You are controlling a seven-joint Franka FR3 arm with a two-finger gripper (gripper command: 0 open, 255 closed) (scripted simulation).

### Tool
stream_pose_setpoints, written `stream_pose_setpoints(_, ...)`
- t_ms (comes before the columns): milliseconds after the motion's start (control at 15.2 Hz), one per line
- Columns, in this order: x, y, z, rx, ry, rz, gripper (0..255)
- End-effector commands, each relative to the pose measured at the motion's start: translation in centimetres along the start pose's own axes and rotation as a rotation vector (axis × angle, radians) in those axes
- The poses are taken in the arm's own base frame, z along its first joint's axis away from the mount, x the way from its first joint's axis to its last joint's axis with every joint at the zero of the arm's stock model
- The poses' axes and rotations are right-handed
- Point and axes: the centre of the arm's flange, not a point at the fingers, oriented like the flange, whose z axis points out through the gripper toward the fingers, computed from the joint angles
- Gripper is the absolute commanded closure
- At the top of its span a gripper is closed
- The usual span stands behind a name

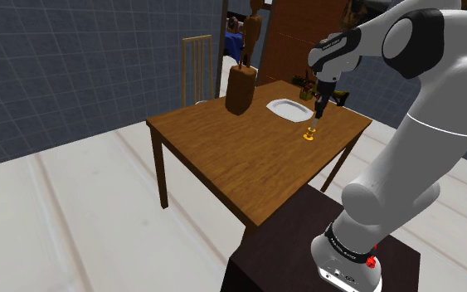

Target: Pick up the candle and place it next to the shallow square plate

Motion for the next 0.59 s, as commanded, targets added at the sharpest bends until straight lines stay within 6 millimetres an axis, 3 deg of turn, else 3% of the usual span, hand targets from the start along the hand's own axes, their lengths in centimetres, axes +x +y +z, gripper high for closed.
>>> stream_pose_setpoints(0,0.00,0.00,0.03,0.000,0.000,0.000,255)
stream_pose_setpoints(132,0.00,0.00,0.02,0.000,0.000,0.000,255)
stream_pose_setpoints(198,0.00,0.00,0.02,0.000,0.000,0.000,0)
stream_pose_setpoints(528,0.00,0.00,0.02,0.000,0.000,0.000,0)
